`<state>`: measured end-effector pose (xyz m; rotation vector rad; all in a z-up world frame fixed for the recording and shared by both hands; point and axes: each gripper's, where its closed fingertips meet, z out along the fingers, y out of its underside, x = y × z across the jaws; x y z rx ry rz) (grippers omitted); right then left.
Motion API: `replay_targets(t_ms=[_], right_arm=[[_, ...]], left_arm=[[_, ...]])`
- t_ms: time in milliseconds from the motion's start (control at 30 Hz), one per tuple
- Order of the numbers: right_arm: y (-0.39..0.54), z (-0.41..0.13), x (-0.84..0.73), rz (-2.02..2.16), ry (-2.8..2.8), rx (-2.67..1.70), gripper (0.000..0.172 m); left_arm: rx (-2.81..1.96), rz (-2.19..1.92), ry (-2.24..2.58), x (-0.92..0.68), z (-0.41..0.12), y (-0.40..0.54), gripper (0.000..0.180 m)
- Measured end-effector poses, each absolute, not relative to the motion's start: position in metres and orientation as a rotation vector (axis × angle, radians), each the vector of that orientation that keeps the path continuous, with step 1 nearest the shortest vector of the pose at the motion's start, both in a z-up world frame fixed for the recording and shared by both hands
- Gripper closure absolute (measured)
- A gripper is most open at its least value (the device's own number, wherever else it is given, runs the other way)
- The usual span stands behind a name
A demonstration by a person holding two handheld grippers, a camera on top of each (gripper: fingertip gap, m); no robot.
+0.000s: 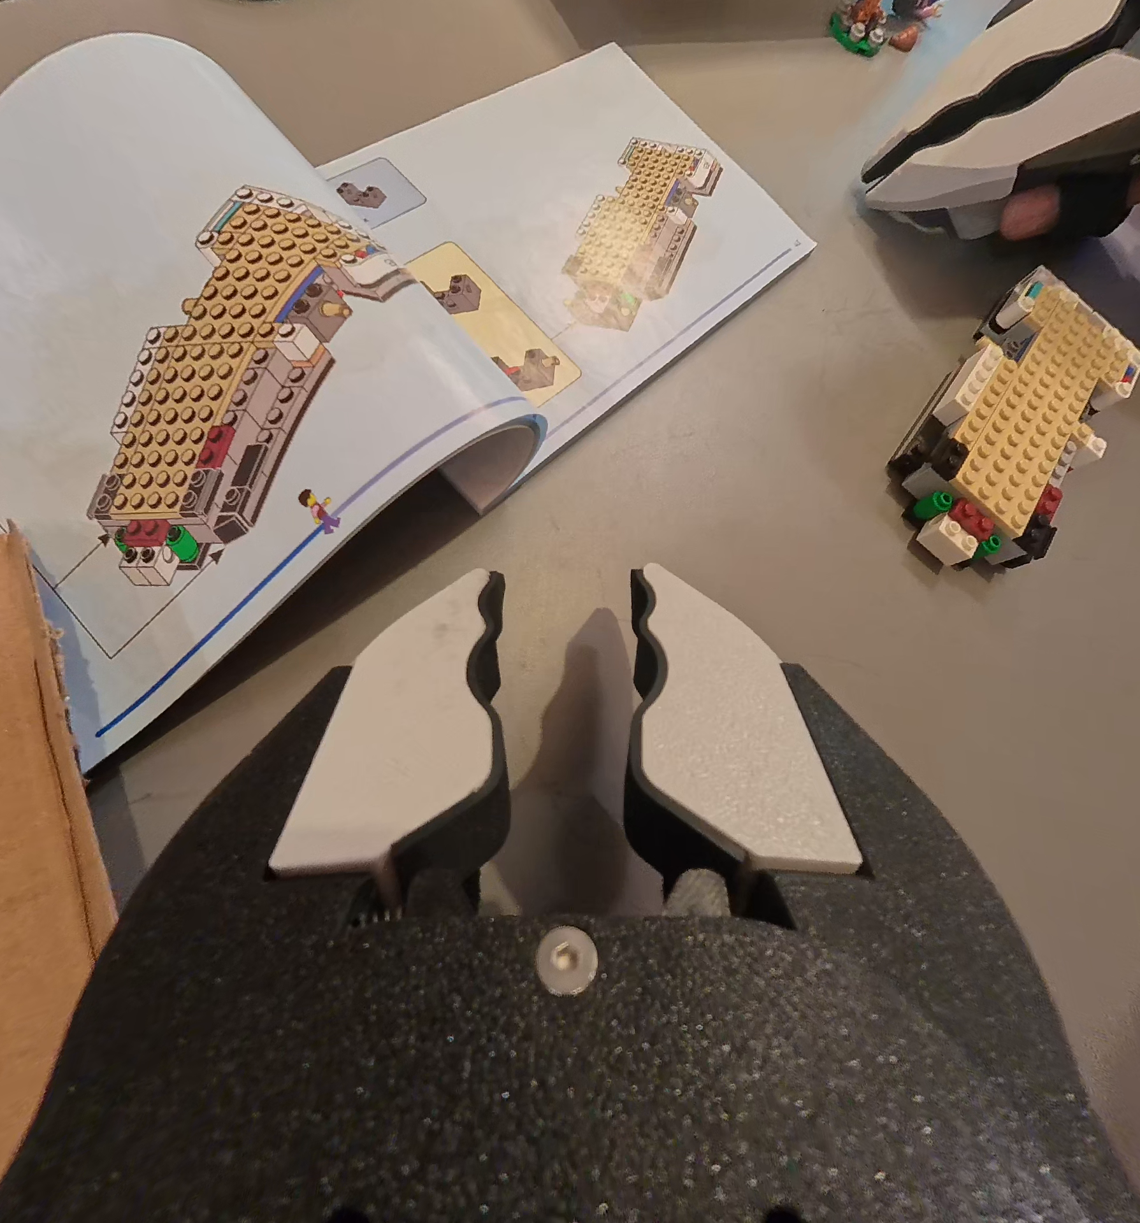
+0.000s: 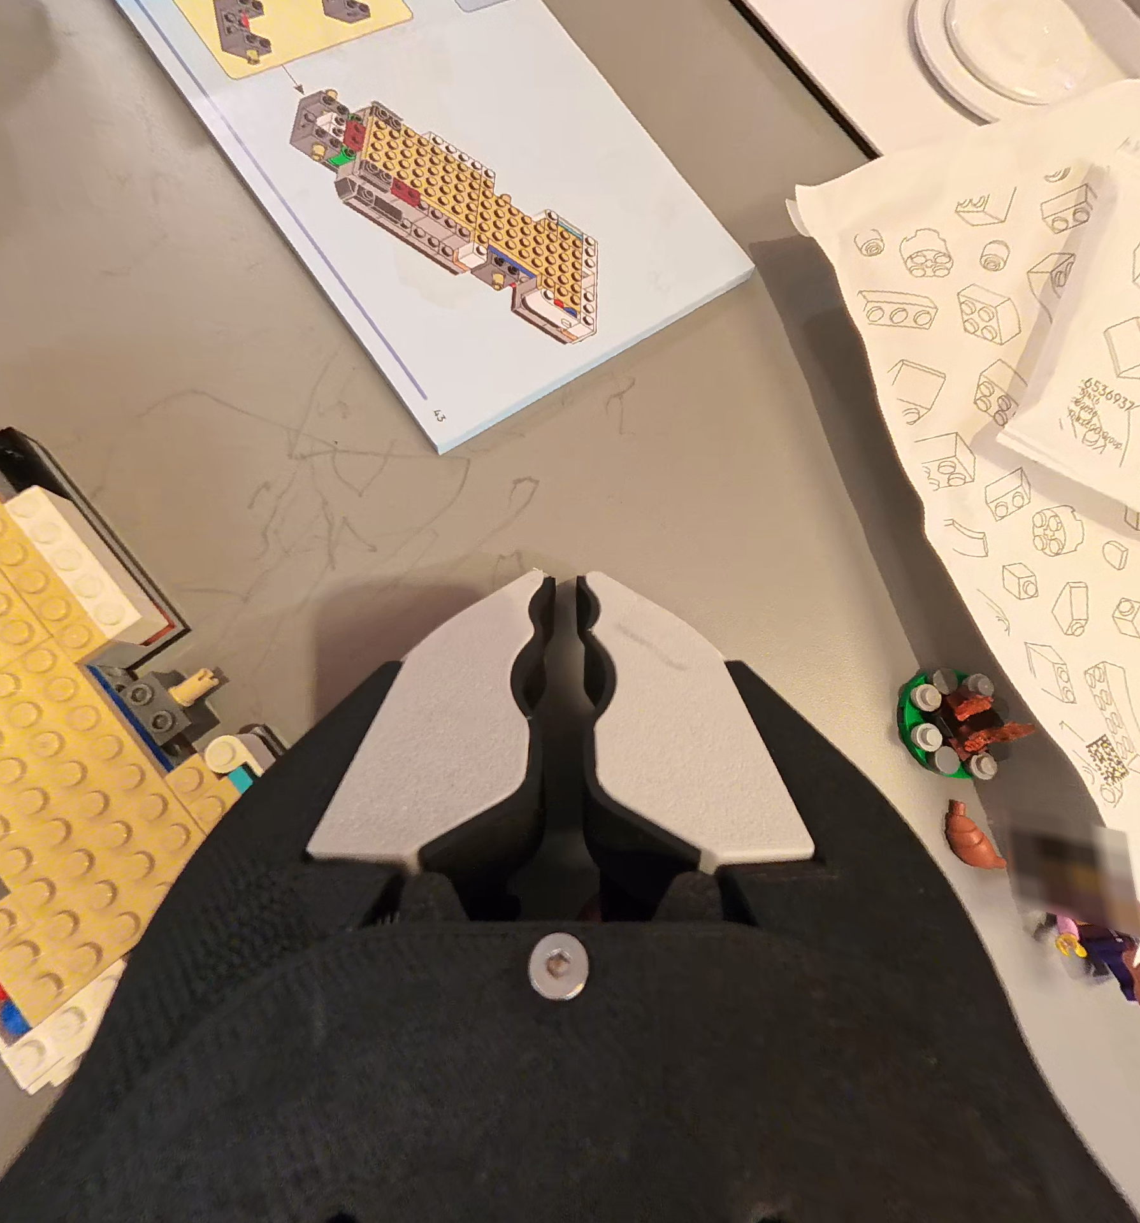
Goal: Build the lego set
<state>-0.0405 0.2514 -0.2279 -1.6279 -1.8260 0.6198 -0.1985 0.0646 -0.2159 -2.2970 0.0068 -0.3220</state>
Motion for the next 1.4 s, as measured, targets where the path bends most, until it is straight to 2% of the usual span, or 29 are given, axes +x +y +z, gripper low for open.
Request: replay_targets(t_ms=[167, 300, 433, 567, 667, 767, 933, 1067, 1167, 1400], right_arm=[[0.232, -0.218, -0.033, 0.568, -1.886, -1.556, 0.155], [0.204, -0.153, 0.010, 0.537, -1.906, -1.417, 0.152], [0.249, -0.111, 0.113, 0.328, -1.966, -1.417, 0.154], [0.316, -0.155, 0.191, 0.216, -2.240, -1.519, 0.151], [0.335, -0.197, 0.202, 0.240, -2.371, -1.601, 0.147], [0.345, -0.215, 0.197, 0.229, -2.417, -1.578, 0.145], [0.349, -0.227, 0.196, 0.272, -2.416, -1.600, 0.146], [0.348, -0.230, 0.195, 0.295, -2.398, -1.631, 0.165], [0.347, -0.230, 0.194, 0.290, -2.394, -1.630, 0.172], [0.352, -0.215, 0.192, 0.242, -2.305, -1.614, 0.172]], left_arm=[[-2.305, -0.307, 0.025, -0.197, -0.218, 0.065, 0.143], [-2.309, -0.285, 0.004, -0.200, -0.220, 0.066, 0.143], [-2.294, -0.281, -0.015, -0.202, -0.218, 0.066, 0.143], [-2.320, -0.282, -0.011, -0.201, -0.222, 0.067, 0.143], [-2.338, -0.256, -0.001, -0.201, -0.224, 0.067, 0.143], [-2.327, -0.234, -0.016, -0.203, -0.223, 0.067, 0.143], [-2.310, -0.254, -0.050, -0.206, -0.221, 0.067, 0.143], [-2.327, -0.260, -0.042, -0.205, -0.224, 0.067, 0.143], [-2.320, -0.255, -0.027, -0.203, -0.222, 0.067, 0.143], [-2.308, -0.265, -0.009, -0.200, -0.221, 0.065, 0.143]])
